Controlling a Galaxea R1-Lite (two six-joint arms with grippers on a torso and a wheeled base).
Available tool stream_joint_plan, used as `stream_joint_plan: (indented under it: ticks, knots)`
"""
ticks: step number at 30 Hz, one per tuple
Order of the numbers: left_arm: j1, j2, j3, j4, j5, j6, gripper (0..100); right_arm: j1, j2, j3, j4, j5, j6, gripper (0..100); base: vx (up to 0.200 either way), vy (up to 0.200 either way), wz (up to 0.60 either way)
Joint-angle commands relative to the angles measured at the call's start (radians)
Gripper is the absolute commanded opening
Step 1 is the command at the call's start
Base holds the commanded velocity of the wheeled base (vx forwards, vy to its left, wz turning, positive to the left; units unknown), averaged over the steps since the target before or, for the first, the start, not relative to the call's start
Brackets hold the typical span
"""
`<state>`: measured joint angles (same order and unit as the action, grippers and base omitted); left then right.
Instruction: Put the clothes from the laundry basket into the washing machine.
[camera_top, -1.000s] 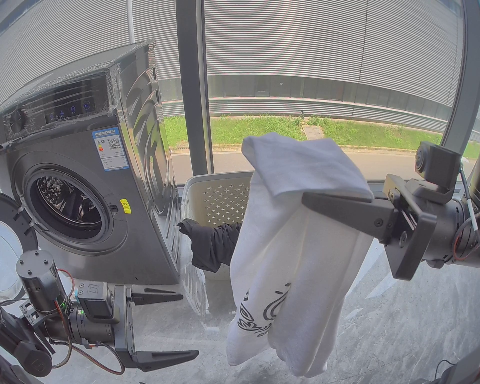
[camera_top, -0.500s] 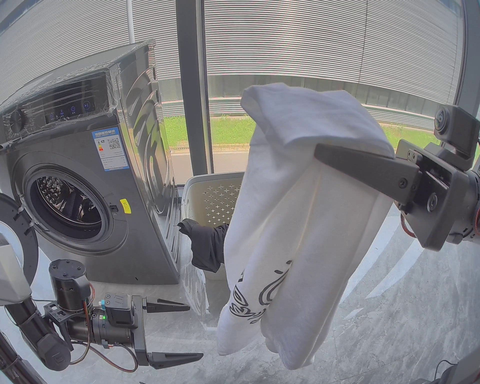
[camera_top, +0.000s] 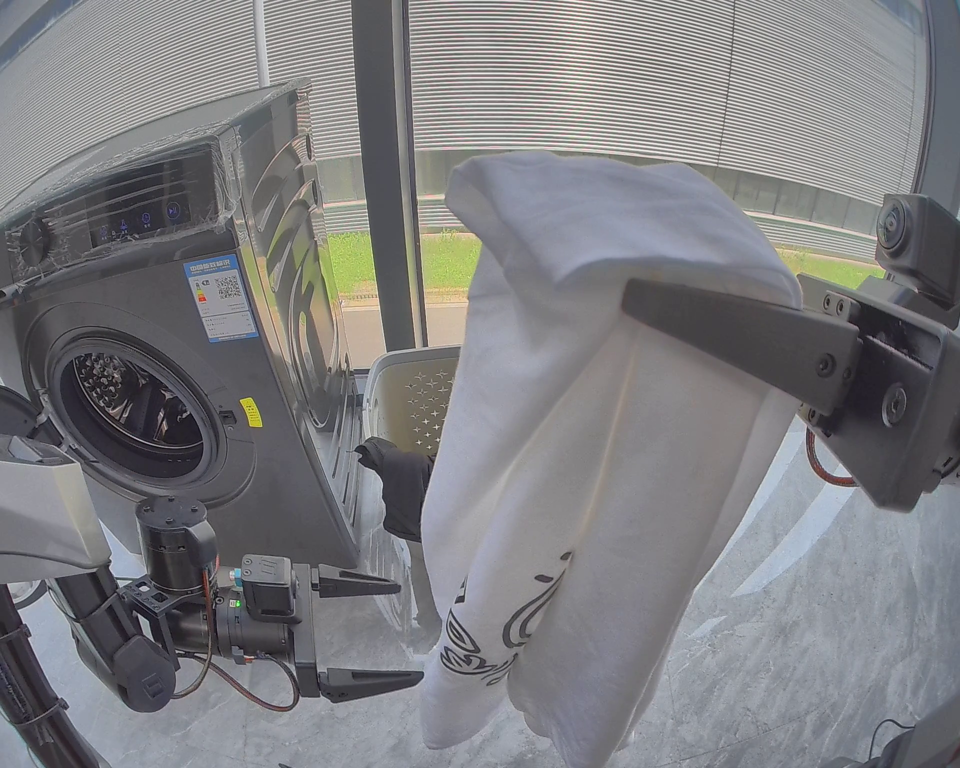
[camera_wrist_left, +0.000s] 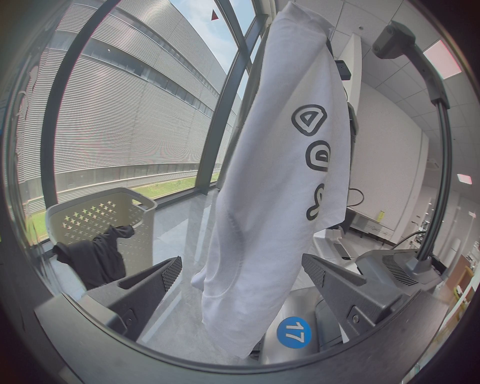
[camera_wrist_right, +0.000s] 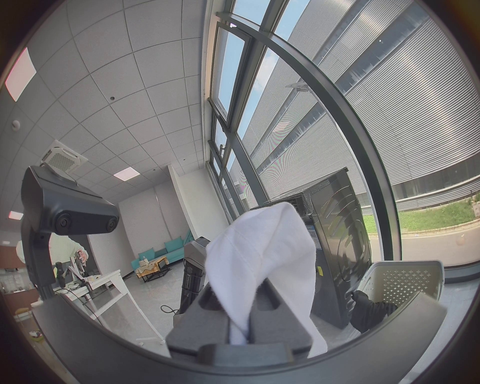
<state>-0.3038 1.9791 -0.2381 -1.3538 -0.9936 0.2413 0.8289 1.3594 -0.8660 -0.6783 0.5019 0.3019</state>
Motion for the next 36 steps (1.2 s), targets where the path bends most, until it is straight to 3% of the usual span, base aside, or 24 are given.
stream_joint_plan:
  ticks: [1, 4, 18, 31, 32, 36]
  knots:
    - [-0.044, 0.007, -0.001, -0.002, -0.008, -0.002, 100, 0.012, 0.004, -0.005, 0.000, 0.003, 0.008, 0, 0.000, 0.000, 0.00]
    - [-0.051, 0.013, -0.007, -0.001, -0.013, 0.000, 100, 0.019, 0.004, -0.007, 0.000, 0.020, 0.017, 0, 0.000, 0.000, 0.00]
    - [-0.080, 0.055, -0.067, -0.002, -0.030, 0.000, 100, 0.125, 0.004, -0.028, -0.001, 0.069, 0.151, 0, 0.000, 0.000, 0.00]
    - [-0.152, 0.060, -0.069, -0.004, -0.046, 0.004, 100, 0.128, 0.010, -0.031, -0.001, 0.089, 0.161, 0, 0.000, 0.000, 0.00]
    - [-0.152, 0.060, -0.069, -0.004, -0.045, 0.004, 0, 0.128, 0.010, -0.031, 0.000, 0.089, 0.161, 0, 0.000, 0.000, 0.00]
    - [-0.152, 0.061, -0.072, -0.004, -0.045, 0.000, 0, 0.130, 0.009, -0.039, 0.000, 0.089, 0.161, 0, 0.000, 0.000, 0.00]
